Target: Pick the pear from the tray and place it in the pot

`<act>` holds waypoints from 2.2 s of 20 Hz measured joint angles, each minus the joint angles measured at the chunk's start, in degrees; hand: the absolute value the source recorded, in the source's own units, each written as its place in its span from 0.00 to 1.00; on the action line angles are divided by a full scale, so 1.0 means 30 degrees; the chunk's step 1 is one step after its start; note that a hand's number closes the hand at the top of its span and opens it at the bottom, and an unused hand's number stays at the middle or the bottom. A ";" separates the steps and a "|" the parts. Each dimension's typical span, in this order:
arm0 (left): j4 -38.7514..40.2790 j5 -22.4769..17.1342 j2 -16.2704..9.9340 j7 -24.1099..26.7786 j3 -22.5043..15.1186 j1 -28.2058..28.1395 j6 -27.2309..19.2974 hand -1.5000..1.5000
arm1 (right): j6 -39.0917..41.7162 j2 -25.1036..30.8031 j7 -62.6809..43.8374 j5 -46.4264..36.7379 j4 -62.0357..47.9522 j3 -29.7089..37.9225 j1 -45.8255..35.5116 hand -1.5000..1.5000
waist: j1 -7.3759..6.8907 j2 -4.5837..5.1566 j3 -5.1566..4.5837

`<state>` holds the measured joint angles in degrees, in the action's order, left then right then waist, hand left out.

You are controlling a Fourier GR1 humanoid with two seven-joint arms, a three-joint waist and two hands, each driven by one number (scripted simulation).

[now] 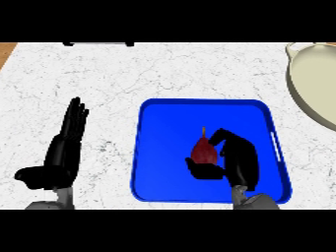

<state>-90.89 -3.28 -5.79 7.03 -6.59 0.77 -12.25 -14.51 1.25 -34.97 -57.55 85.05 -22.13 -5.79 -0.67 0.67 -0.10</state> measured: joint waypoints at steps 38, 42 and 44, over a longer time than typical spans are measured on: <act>0.0414 0.0552 0.0663 -0.0458 -0.1793 0.2262 0.0894 0.50 | 0.2105 1.1601 -1.1140 -1.1622 -1.7418 1.3632 -1.7666 1.00 | -0.3286 0.1073 0.0058; 0.0533 0.0448 0.0620 -0.0526 -0.1483 0.2229 0.0787 0.50 | 0.1880 1.1721 -1.1362 -1.2479 -1.8459 1.4237 -1.8013 1.00 | -0.2821 0.0914 0.0074; 0.0488 0.0375 0.0555 -0.0491 -0.1346 0.2065 0.0785 0.50 | 0.1704 1.1822 -1.1412 -1.2840 -1.8888 1.4560 -1.8050 1.00 | -0.2603 0.0820 0.0077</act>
<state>-89.43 -2.16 -4.13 5.55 -10.62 6.96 -9.89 -9.39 36.72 -69.20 -96.07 28.38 21.55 -59.95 -8.48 3.13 0.14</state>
